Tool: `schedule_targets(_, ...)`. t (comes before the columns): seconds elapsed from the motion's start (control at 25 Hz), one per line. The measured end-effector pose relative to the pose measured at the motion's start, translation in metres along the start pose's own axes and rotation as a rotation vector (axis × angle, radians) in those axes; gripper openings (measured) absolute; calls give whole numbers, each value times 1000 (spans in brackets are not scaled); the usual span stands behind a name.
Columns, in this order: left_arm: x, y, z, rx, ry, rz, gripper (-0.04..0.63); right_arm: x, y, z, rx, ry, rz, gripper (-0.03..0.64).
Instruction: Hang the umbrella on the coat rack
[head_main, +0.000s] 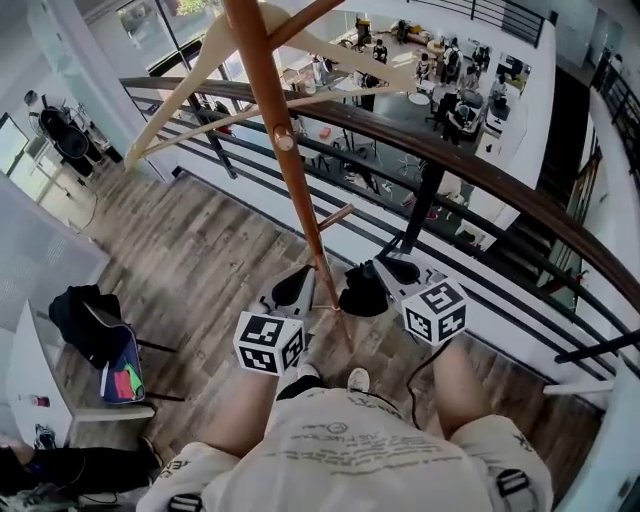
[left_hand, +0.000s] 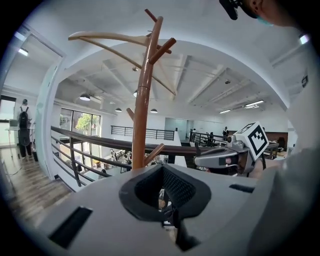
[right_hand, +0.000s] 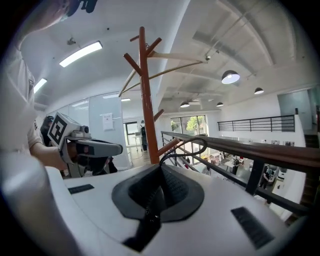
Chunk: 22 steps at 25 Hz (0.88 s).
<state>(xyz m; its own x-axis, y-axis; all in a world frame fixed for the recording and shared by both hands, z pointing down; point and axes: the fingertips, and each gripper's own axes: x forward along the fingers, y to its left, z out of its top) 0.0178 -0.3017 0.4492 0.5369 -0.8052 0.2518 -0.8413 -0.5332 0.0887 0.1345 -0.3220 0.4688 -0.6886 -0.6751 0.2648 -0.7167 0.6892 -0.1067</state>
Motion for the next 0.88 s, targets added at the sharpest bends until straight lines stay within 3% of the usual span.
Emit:
schedule_targets(0.28, 7, 13, 4, -14, 1, 12, 3, 29, -6, -1, -37, 83, 171, 5)
schedule_targets(0.88, 1, 48, -6, -42, 28, 69, 3, 72, 0, 19, -28, 97, 390, 5)
